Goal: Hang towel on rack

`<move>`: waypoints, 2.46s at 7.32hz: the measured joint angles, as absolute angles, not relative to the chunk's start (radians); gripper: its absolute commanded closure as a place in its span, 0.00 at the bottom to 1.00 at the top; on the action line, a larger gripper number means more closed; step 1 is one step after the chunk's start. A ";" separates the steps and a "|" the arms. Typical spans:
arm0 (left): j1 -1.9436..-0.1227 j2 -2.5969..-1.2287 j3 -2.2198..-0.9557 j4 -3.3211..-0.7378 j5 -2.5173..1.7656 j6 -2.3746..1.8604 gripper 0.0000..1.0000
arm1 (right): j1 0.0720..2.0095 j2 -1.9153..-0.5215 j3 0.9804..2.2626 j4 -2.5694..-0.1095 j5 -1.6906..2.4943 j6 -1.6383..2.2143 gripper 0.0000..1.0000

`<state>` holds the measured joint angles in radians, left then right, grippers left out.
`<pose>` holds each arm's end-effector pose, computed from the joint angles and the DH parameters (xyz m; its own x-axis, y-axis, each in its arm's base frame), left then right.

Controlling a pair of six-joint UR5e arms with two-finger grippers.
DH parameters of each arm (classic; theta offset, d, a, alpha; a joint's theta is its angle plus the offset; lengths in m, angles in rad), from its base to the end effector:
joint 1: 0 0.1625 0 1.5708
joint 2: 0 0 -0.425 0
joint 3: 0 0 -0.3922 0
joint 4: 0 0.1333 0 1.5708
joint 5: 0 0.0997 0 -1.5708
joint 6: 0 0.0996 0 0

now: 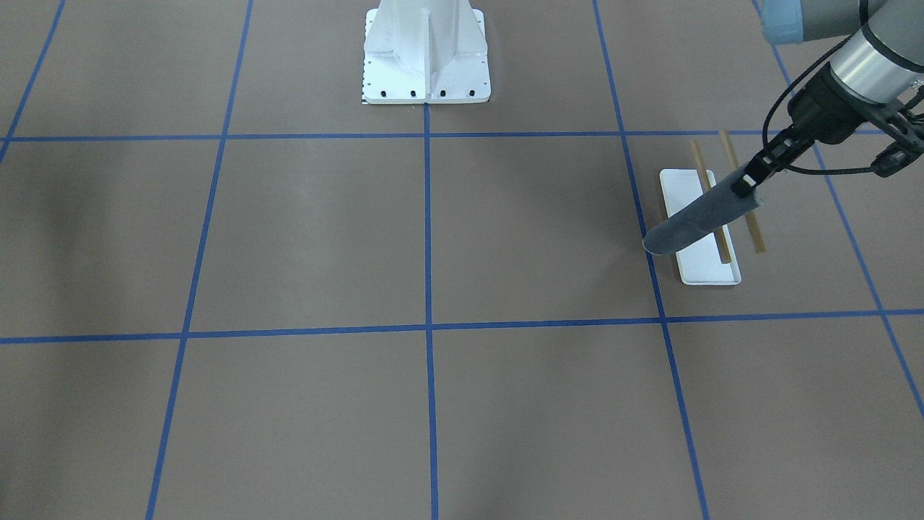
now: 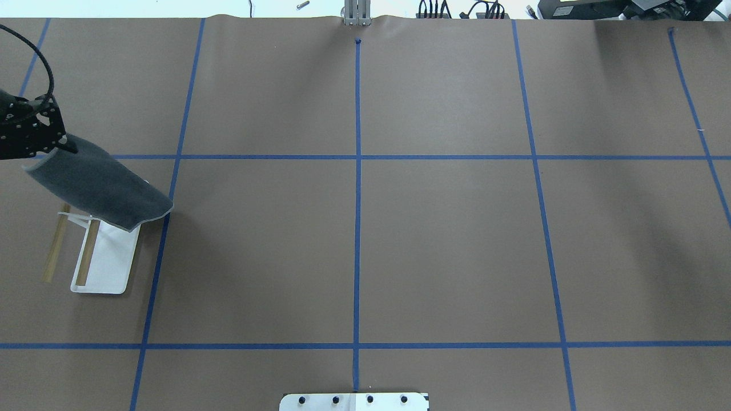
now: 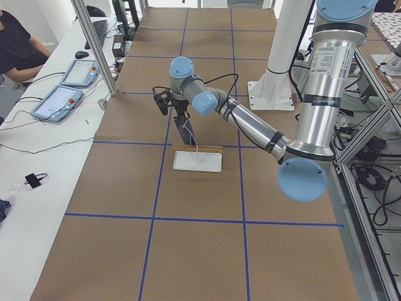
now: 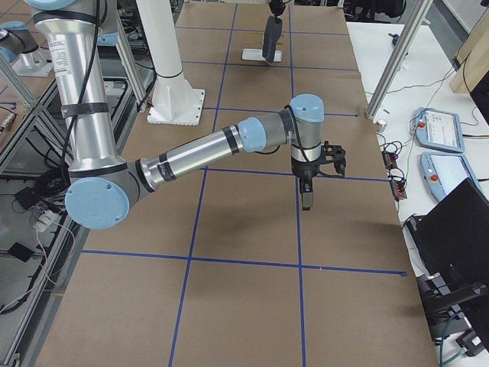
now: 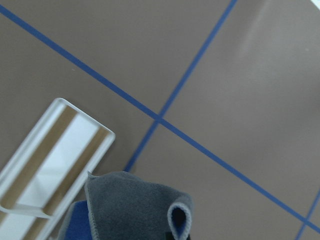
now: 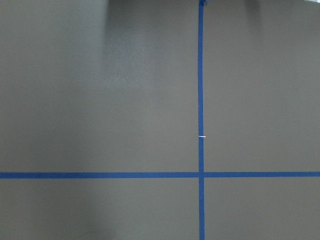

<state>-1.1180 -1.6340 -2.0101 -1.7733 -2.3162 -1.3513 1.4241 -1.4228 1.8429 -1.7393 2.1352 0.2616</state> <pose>0.1570 -0.4729 0.3889 0.4272 -0.5124 -0.7450 0.3847 0.8486 -0.3631 0.0005 -0.5442 0.4796 0.8252 0.0012 0.5648 -0.0744 0.9915 0.1065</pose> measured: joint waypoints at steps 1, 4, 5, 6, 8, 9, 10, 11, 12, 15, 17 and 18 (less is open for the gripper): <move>-1.132 -1.583 -2.013 -1.777 -2.309 -1.286 1.00 | 1.435 -1.411 1.841 -1.786 2.165 0.216 0.00; -1.166 -1.464 -2.002 -1.784 -2.303 -1.070 1.00 | 1.476 -1.386 1.840 -1.894 2.263 0.129 0.00; -1.168 -1.450 -1.986 -1.785 -2.302 -1.019 1.00 | 1.484 -1.386 1.839 -1.905 2.284 0.123 0.00; -1.168 -1.444 -1.961 -1.789 -2.302 -0.974 1.00 | 1.489 -1.387 1.839 -1.910 2.294 0.119 0.00; -1.166 -1.460 -1.901 -1.810 -2.284 -0.931 0.02 | 1.492 -1.388 1.839 -1.914 2.305 0.118 0.00; -1.163 -1.488 -1.861 -1.821 -2.277 -0.926 0.02 | 1.494 -1.393 1.839 -1.914 2.314 0.118 0.00; -1.162 -1.522 -1.827 -1.827 -2.274 -0.925 0.02 | 1.498 -1.397 1.839 -1.914 2.323 0.118 0.00; -1.162 -1.553 -1.803 -1.829 -2.274 -0.924 0.02 | 1.501 -1.400 1.839 -1.914 2.330 0.118 0.00; -1.161 -1.573 -1.784 -1.829 -2.271 -0.924 0.02 | 1.503 -1.403 1.839 -1.916 2.335 0.118 0.00; -1.210 -1.589 -1.749 -1.825 -2.210 -0.800 0.02 | 1.507 -1.424 1.832 -1.944 2.345 0.103 0.00; -1.294 -1.602 -1.708 -1.784 -2.200 -0.535 0.02 | 1.533 -1.426 1.751 -1.967 2.366 0.018 0.00; -1.332 -1.606 -1.686 -1.772 -2.200 -0.399 0.02 | 1.546 -1.430 1.704 -1.968 2.370 -0.039 0.00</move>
